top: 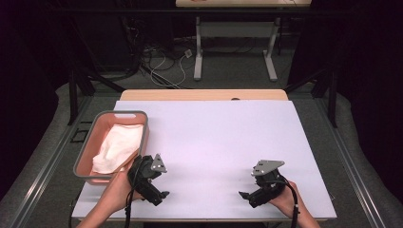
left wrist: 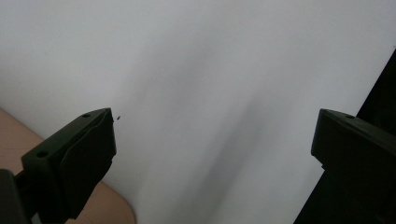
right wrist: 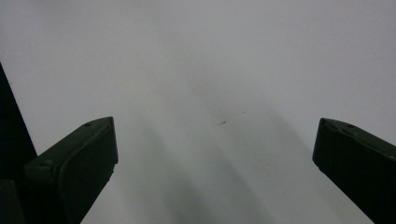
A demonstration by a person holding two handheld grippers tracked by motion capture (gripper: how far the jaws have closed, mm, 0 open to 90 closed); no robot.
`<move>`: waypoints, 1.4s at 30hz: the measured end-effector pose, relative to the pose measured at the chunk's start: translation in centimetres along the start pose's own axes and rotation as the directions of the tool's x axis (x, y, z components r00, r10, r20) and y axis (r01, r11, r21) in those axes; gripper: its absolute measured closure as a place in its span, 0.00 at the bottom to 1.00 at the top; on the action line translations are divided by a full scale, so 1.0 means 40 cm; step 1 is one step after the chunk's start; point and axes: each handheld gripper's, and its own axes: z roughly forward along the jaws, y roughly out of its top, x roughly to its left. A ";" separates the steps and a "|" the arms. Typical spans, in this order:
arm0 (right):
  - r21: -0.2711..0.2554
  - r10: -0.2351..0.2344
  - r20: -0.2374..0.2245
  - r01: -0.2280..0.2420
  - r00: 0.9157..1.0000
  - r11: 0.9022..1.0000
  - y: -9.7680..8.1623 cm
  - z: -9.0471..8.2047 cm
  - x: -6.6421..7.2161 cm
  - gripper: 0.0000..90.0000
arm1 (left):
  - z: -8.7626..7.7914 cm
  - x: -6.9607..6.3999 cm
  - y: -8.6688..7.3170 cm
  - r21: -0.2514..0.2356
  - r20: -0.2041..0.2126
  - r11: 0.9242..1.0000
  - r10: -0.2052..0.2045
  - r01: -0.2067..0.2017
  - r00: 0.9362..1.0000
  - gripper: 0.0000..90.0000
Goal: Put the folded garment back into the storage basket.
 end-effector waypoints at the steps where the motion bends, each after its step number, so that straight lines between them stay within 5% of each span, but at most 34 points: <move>1: 0.005 0.004 -0.002 -0.004 1.000 1.000 -0.002 -0.001 0.001 0.00 | 0.002 -0.001 -0.004 -0.002 0.002 1.000 0.002 -0.002 1.000 0.00; 32: 0.017 0.026 0.037 -0.027 0.999 0.999 -0.050 -0.015 0.007 0.00 | 0.066 -0.032 -0.115 -0.099 -0.019 0.992 -0.082 0.080 0.996 0.00; 42: 0.014 0.024 0.051 -0.024 0.998 1.000 -0.061 -0.023 0.007 0.00 | 0.064 -0.046 -0.132 -0.119 -0.040 0.990 -0.075 0.070 0.996 0.00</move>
